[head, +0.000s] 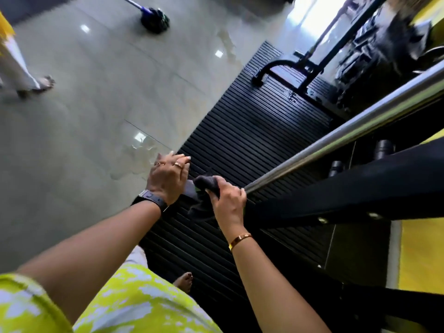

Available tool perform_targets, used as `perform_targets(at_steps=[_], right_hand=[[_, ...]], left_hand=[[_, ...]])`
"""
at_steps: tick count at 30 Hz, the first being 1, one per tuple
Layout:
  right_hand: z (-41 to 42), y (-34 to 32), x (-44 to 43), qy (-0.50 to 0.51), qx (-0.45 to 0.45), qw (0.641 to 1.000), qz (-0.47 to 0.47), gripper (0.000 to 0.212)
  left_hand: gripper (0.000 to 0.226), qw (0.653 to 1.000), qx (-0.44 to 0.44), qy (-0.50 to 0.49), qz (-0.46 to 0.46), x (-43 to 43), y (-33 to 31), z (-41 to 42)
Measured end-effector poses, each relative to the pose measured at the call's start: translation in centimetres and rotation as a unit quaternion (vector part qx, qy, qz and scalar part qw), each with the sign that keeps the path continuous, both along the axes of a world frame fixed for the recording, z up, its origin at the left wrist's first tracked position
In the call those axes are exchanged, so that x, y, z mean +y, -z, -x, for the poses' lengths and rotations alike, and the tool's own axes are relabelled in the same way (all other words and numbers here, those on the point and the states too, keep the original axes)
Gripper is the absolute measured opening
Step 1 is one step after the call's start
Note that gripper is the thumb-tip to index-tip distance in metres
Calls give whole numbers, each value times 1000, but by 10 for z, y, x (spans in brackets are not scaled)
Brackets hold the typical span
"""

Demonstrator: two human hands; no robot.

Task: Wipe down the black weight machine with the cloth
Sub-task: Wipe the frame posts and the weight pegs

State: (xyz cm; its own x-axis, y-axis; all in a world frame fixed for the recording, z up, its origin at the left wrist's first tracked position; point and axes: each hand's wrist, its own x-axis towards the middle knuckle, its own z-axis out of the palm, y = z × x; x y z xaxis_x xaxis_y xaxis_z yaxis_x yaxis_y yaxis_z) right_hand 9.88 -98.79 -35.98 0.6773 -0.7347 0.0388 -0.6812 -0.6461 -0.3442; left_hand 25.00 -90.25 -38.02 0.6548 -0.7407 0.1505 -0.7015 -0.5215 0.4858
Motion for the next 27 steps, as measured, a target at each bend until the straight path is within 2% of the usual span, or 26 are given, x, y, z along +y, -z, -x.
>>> perform_targets(at_steps=[5,10,20,27], right_hand=[[-57,-23,1,-29,-70,997,-34,33],[-117,-42,8,-23,-49,994,-94,36],[-244,-67,41,-27,-33,992,-115,40],[-300,-85,46,-25,-74,992,-101,38]], left_hand=[[51,1000,10,-25,2,5,-13,-38],[47,999,-33,-29,9,16,-29,-97],[48,994,-63,-62,64,44,-46,-219],[50,992,-67,-80,73,56,-59,-273]])
